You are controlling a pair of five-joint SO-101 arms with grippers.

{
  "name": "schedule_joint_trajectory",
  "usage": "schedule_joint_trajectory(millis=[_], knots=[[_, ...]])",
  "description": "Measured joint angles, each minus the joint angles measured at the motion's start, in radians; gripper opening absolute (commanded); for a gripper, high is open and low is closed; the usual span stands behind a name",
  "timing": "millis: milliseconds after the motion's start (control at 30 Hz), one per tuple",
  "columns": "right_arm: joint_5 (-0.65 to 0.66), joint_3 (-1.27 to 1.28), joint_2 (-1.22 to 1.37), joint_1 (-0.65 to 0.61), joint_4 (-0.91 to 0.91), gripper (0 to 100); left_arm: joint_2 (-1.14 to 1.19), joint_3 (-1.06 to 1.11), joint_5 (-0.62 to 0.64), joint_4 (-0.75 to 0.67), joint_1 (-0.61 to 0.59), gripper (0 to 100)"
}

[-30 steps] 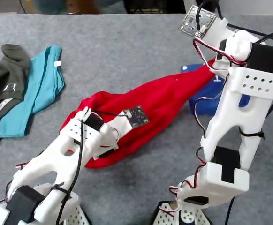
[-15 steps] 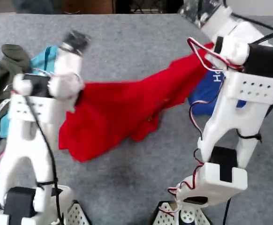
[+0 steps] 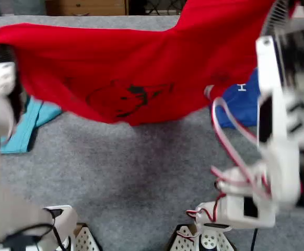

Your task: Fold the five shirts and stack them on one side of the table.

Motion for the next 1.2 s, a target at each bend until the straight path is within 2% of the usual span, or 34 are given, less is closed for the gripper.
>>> schedule_joint_trajectory(millis=[133, 300, 433, 633, 833, 1000, 1100, 1200], knots=[[-0.002, 0.023, -0.137, 0.0, -0.003, 1.3, -0.104, 0.071, 0.0, 0.0, -0.052, 3], [-0.002, 0.089, -0.259, -0.002, 0.034, 1.3, -0.305, 0.42, 0.0, 0.0, -0.081, 3], [0.015, 0.138, -0.31, -0.002, 0.08, 1.3, -0.496, 0.698, -0.052, 0.002, -0.083, 3], [0.048, 0.127, -0.419, -0.002, 0.074, 1.3, -0.821, 0.879, -0.126, 0.0, -0.087, 3], [0.084, 0.341, -0.391, -0.012, 0.008, 1.3, -0.844, 1.208, -0.167, -0.008, -0.084, 3], [0.244, 0.658, -0.296, -0.146, -0.015, 1.3, -0.799, 1.545, -0.17, -0.226, -0.083, 3], [0.298, 0.862, -0.23, -0.226, -0.068, 1.3, -0.713, 1.751, -0.17, -0.446, -0.083, 3], [0.31, 1.049, -0.143, -0.25, -0.199, 1.3, -0.586, 1.892, -0.17, -0.694, -0.084, 3]])
